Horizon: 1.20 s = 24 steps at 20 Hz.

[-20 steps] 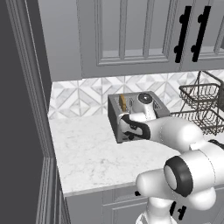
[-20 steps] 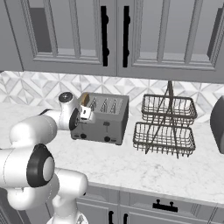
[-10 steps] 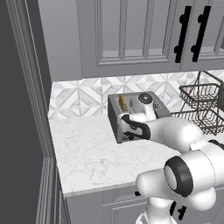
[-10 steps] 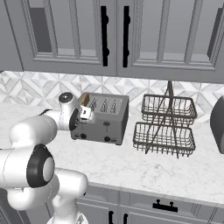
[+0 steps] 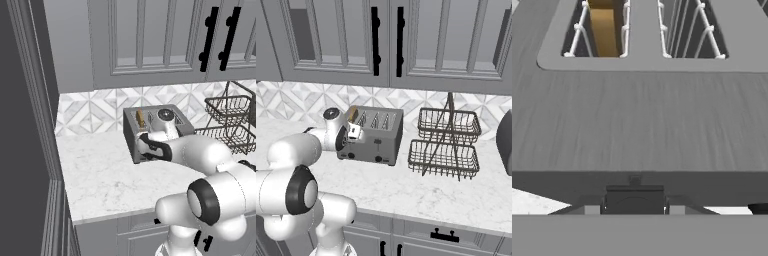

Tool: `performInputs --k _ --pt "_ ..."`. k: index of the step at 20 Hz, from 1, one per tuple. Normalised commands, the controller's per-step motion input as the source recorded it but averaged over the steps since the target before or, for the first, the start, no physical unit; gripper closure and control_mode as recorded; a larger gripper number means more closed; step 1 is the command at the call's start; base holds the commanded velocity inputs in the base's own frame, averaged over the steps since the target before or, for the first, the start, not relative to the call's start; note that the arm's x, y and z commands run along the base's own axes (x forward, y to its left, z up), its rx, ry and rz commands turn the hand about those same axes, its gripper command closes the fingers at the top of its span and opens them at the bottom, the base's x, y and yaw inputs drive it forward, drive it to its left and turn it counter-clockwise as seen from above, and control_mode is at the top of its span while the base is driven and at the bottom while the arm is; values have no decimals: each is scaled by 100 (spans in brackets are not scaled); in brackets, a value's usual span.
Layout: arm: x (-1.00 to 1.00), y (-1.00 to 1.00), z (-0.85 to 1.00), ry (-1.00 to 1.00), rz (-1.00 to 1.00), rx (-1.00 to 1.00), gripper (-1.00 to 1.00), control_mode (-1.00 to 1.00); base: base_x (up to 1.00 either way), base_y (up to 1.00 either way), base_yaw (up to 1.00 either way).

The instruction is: Start the toaster. Once the lever pops up, take the bread to the plate on the dining counter.

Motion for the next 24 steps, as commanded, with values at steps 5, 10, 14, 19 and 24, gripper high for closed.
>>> performInputs --k 5,10,14,19,24 --pt "0 0 -100 14 0 -23 100 -100 0 0 0" --pt "-1 0 -100 7 0 -15 100 -100 0 0 0" --pt "-12 0 -93 0 0 -3 100 -100 0 0 0" --pt "-38 -4 -27 -8 0 -1 100 -100 0 0 0" --pt "-84 -16 29 -41 0 3 100 -100 0 0 0"
